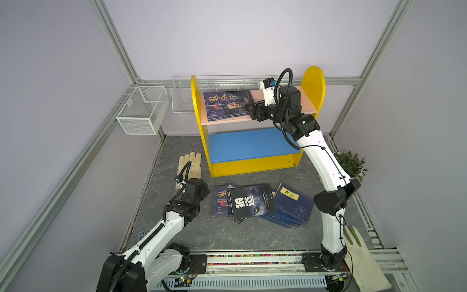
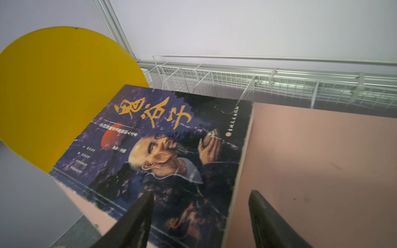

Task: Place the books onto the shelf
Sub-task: 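Lower the gold-titled book flat onto the pink shelf and open the right gripper, then reach both grippers to the pile and grasp the black book with the right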

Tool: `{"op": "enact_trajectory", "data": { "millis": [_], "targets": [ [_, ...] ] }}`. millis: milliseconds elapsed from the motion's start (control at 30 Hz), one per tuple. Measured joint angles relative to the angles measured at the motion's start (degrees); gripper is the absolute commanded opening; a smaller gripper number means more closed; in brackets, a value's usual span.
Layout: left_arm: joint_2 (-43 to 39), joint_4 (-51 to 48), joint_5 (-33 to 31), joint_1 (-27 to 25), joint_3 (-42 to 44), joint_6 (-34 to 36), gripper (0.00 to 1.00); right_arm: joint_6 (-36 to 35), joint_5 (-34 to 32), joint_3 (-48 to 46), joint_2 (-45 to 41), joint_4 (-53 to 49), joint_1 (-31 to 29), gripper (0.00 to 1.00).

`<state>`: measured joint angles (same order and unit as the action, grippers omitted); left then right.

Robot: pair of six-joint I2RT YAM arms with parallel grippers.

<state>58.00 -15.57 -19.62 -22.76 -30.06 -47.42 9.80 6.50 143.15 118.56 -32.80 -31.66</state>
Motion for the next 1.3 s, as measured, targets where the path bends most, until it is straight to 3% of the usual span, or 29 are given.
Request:
{"op": "enact_trajectory", "data": {
  "millis": [267, 500, 600, 767, 933, 1167, 1300],
  "targets": [
    [1.07, 0.57, 6.47, 0.0, -1.22, 6.91, 0.75, 1.79, 1.97, 0.02, 0.04, 0.39, -2.1, 0.71],
    [1.07, 2.29, 13.88, 0.0, -1.25, 12.07, 0.75, 0.76, -1.16, -3.39, -1.97, 2.29, -2.86, 0.85],
    [1.49, 3.61, 16.92, -0.02, -1.25, 13.77, 0.75, -0.83, -5.66, -12.85, -8.2, 4.17, -3.61, 0.87],
    [4.15, 5.29, 21.4, -0.52, -2.14, 16.37, 0.75, -2.32, -13.33, -36.72, -25.38, 9.92, -3.61, 0.88],
    [9.29, 5.86, 25.57, -4.09, -5.66, 20.0, 0.75, -0.52, -13.03, -57.9, -39.69, 12.13, -3.32, 0.86],
    [18.62, 1.97, 30.05, -9.94, -12.59, 25.79, 0.73, 5.49, -5.86, -80.96, -41.4, 4.15, -3.32, 0.85],
    [21.22, -0.94, 29.83, -11.17, -12.9, 26.95, 0.68, 5.77, -1.95, -84.63, -37.11, -4.59, -3.3, 0.84]
  ]
}}
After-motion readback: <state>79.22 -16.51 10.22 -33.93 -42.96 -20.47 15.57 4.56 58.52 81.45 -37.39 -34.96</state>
